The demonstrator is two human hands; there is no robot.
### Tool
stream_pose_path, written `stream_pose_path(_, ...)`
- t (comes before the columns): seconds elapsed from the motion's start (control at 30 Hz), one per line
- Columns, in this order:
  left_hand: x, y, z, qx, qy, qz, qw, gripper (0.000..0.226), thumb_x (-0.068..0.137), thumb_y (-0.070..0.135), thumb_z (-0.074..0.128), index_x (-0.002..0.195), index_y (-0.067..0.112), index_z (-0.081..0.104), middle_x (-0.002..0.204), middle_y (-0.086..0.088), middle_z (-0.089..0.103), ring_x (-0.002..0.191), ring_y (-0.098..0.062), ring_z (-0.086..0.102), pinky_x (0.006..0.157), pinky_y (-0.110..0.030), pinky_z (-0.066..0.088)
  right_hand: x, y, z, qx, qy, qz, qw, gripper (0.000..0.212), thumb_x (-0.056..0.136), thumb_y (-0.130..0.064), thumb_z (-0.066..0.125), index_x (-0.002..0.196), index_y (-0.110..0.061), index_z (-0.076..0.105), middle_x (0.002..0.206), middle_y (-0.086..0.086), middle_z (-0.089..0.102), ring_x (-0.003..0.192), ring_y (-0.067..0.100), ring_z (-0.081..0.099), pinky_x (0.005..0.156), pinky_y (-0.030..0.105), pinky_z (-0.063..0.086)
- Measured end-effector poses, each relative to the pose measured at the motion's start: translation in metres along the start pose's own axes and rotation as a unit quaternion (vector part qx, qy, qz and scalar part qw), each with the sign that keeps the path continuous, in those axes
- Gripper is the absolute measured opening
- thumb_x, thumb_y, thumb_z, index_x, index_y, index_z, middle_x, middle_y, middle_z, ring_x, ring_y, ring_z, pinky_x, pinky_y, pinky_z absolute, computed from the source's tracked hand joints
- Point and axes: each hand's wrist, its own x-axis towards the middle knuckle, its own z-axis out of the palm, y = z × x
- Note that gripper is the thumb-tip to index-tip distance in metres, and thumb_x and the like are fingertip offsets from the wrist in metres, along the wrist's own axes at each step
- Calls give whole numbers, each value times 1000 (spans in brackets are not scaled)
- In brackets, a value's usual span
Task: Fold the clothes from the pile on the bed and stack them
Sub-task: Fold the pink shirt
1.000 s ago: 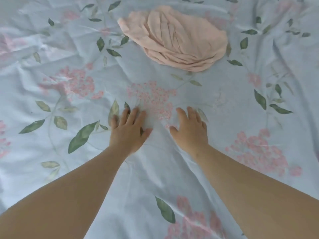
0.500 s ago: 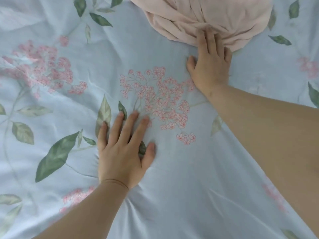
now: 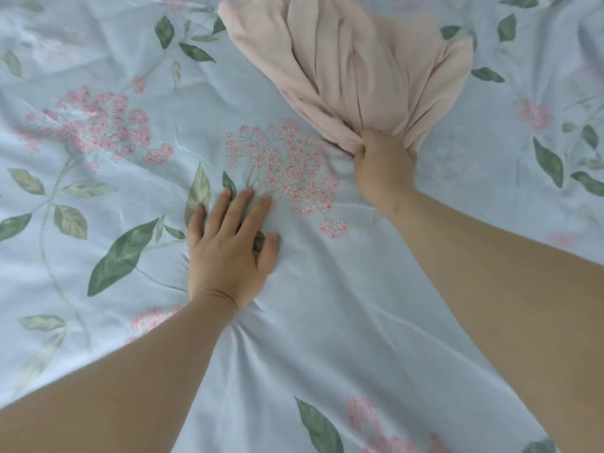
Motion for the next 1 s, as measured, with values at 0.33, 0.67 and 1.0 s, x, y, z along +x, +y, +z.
stream_pose_path(0.33,-119,72,-41,-129,-165,-41,977,77,96,37,43,134,39,-24,160,1,3,147,-16,-7,117,-35,-7,-226,14,-31,11,-168,17,986,21,100,-19,33,109,-11,51,113,6,57,112,26,49,89,33,29)
stream_pose_path(0.67,-248,113,-140,-143,-326,27,934,45,83,61,40,116,37,59,125,16,45,137,-9,23,104,-24,22,-411,-2,-114,41,-395,87,914,23,102,-28,27,87,-34,44,86,-8,51,117,20,51,90,29,31)
stream_pose_path(1.0,-268,167,-313,-255,-181,-24,949,18,97,27,48,98,14,60,84,7,56,84,-12,49,70,-25,35,-449,-41,-268,140,-254,51,956,17,100,-23,30,89,-22,43,85,-4,51,85,18,46,85,34,31)
